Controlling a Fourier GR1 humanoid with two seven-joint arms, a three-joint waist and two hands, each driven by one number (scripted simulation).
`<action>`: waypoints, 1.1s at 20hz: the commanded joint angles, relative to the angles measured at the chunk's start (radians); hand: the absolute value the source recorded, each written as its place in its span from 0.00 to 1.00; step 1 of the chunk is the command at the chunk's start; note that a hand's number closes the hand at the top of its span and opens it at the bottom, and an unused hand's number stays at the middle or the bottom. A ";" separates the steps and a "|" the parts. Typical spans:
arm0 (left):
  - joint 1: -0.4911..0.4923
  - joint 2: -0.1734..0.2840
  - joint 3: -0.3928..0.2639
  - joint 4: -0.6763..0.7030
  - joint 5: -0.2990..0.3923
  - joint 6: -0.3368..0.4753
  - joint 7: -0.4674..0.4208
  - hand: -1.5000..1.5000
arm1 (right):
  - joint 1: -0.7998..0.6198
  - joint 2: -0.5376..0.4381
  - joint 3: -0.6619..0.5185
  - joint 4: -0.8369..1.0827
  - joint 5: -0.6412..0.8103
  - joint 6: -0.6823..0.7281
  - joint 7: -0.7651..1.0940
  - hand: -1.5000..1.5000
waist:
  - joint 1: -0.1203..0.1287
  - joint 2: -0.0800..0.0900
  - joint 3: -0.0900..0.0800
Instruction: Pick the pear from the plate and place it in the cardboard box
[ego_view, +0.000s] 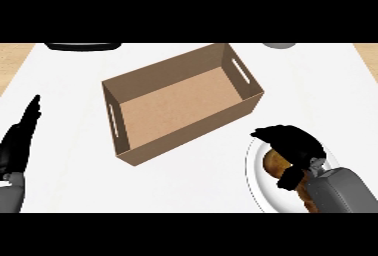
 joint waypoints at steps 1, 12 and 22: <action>0.001 -0.014 0.019 0.060 -0.017 0.006 -0.072 0.50 | -0.044 0.012 0.000 0.063 0.069 -0.096 -0.042 1.00 | -0.001 0.002 0.001; 0.065 -0.016 0.037 0.022 -0.013 -0.026 -0.073 0.50 | 0.040 0.061 -0.034 0.064 0.206 -0.456 -0.028 1.00 | -0.008 -0.001 0.001; 0.080 -0.041 0.010 -0.056 -0.038 -0.002 0.000 0.50 | 0.269 0.227 -0.143 -0.405 0.248 -0.412 0.483 1.00 | -0.029 -0.009 0.000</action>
